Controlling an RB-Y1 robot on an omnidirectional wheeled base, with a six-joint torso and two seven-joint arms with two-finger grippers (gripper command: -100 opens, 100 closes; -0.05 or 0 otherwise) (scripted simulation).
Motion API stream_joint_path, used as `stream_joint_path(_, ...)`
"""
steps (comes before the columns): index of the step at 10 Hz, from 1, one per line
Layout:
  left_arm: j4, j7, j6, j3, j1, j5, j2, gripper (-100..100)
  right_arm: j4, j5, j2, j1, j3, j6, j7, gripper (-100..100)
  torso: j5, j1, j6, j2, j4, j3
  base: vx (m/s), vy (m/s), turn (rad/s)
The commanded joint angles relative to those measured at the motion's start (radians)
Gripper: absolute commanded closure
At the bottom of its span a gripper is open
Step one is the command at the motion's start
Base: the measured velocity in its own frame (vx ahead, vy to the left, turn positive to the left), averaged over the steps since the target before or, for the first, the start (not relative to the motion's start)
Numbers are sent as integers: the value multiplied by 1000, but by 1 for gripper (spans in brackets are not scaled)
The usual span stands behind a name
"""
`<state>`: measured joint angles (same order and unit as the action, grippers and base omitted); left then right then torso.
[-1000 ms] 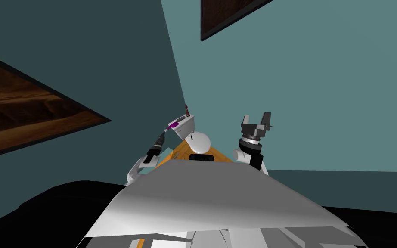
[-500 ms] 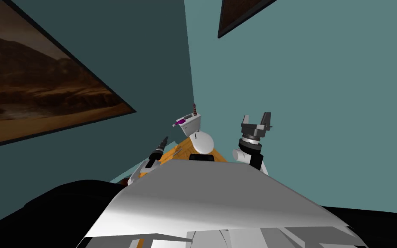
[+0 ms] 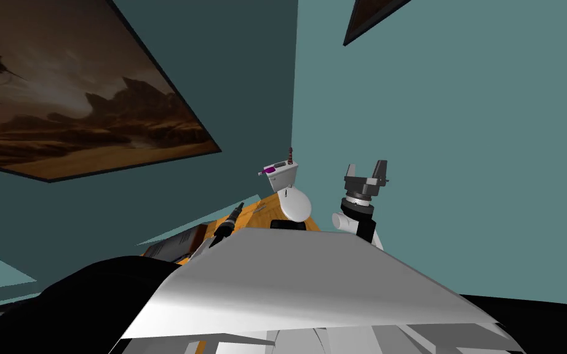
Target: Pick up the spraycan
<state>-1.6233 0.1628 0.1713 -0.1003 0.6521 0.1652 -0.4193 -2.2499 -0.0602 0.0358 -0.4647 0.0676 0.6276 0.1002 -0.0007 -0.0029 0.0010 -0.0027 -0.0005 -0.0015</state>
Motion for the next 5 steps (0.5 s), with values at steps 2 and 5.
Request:
stream_joint_path(2,-1,60,6,13,33,16,9,-100,0,0,0,0,0,0,0,0,0,-1,0,1,0,1,-37,-65,308)
stream_joint_path(5,22,136,14,43,77,49,21,-100,0,0,0,0,0,0,0,0,-1,-3,1,1,0,1,-39,-78,272)
